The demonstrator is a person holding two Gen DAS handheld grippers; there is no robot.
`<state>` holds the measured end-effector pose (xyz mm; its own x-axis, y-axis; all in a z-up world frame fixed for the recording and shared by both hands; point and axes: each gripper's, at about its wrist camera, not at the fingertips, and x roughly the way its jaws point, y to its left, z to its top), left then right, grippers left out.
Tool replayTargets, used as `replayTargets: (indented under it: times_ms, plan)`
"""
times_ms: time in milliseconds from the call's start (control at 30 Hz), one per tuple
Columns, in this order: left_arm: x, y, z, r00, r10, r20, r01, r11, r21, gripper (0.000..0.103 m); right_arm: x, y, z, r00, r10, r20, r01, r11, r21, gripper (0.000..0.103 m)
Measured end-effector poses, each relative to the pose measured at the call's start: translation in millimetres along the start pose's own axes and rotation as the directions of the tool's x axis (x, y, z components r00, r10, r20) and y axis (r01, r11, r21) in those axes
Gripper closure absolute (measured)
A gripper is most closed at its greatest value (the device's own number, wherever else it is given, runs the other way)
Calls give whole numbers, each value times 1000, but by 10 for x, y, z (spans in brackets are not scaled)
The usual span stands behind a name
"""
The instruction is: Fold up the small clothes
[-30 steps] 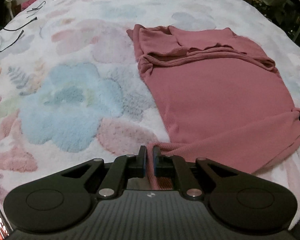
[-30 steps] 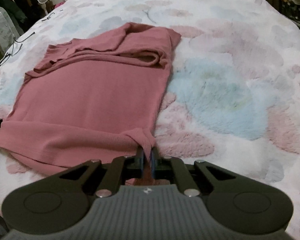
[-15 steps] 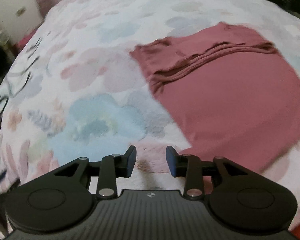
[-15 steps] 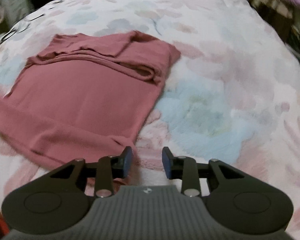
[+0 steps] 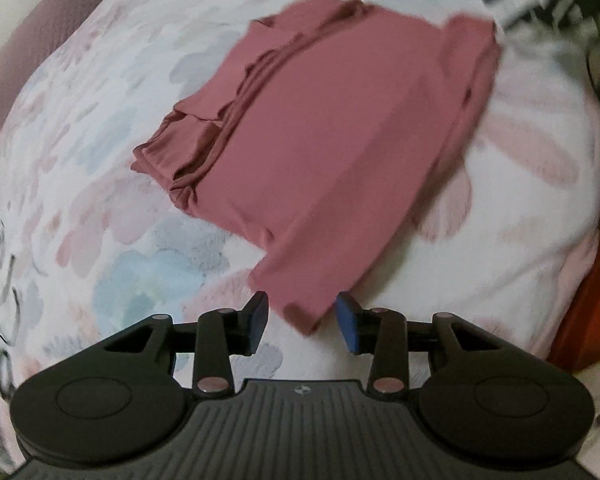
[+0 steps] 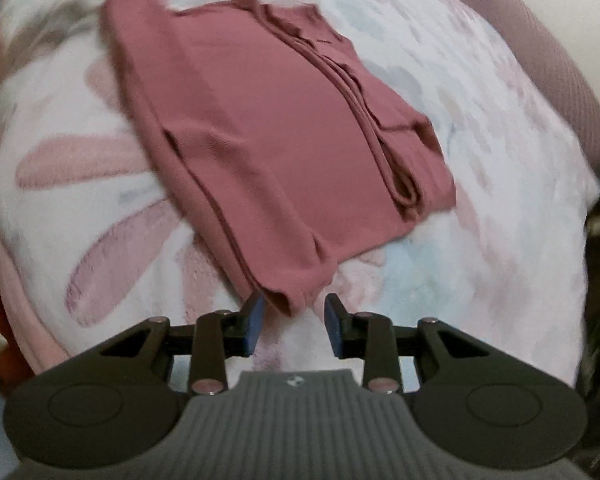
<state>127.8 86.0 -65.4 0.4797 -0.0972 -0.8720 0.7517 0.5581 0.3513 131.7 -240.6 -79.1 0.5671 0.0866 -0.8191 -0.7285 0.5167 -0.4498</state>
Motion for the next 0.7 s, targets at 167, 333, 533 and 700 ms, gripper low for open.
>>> replayTargets:
  times_ms: [167, 333, 533, 700]
  plan:
    - [128, -41, -81, 999, 25, -21, -23, 998, 60, 55, 11, 151, 13, 999, -31, 34, 37, 982, -186, 75]
    - [203, -52, -101, 999, 52, -10, -51, 993, 104, 55, 149, 297, 4, 1000, -16, 8, 18, 939, -343, 76]
    - [230, -114, -65, 996, 92, 20, -94, 978, 187, 55, 262, 303, -42, 1000, -11, -19, 3, 927, -376, 87]
    - [109, -232, -47, 980, 168, 105, -191, 939, 285, 55, 229, 279, -54, 999, -29, -14, 21, 927, -375, 91]
